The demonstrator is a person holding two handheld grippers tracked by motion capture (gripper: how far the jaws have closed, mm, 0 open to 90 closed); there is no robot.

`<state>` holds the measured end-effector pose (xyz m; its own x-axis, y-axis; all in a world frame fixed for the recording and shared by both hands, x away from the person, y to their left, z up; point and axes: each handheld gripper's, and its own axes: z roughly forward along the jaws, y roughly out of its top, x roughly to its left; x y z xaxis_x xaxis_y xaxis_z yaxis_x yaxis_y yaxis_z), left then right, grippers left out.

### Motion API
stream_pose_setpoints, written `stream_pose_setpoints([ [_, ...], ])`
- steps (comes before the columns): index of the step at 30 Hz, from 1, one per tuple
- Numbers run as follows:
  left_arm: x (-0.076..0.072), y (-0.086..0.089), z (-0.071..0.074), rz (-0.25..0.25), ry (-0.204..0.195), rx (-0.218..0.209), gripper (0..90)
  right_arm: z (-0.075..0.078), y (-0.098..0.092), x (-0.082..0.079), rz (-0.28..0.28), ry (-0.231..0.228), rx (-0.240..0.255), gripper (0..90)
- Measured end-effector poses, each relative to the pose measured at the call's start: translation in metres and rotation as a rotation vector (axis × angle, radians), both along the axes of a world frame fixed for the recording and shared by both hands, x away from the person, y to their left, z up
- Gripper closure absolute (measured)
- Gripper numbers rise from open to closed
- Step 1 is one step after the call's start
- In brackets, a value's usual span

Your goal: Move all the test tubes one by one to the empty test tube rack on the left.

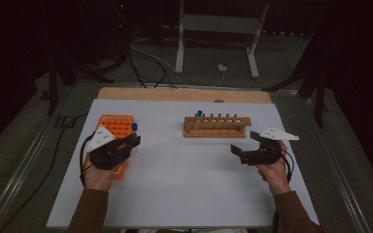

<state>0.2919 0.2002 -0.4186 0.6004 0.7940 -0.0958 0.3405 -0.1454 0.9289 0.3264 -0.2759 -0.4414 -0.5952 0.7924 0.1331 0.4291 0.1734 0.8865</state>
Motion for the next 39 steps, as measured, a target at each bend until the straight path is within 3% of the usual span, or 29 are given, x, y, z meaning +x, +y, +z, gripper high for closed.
stream_pose_setpoints([
  [18, -0.006, 0.070, -0.016, 0.177, -0.011, -0.011, 78.0, 0.000, -0.011, -0.003, -0.019, -0.016, 0.010, 0.0],
  [26, -0.012, 0.086, -0.027, 0.240, 0.008, -0.011, 78.0, -0.002, -0.018, -0.007, -0.027, -0.023, 0.004, 0.0],
  [39, -0.030, 0.102, -0.044, 0.271, 0.044, -0.015, 78.0, -0.005, -0.025, -0.010, -0.034, -0.017, 0.005, 0.0],
])
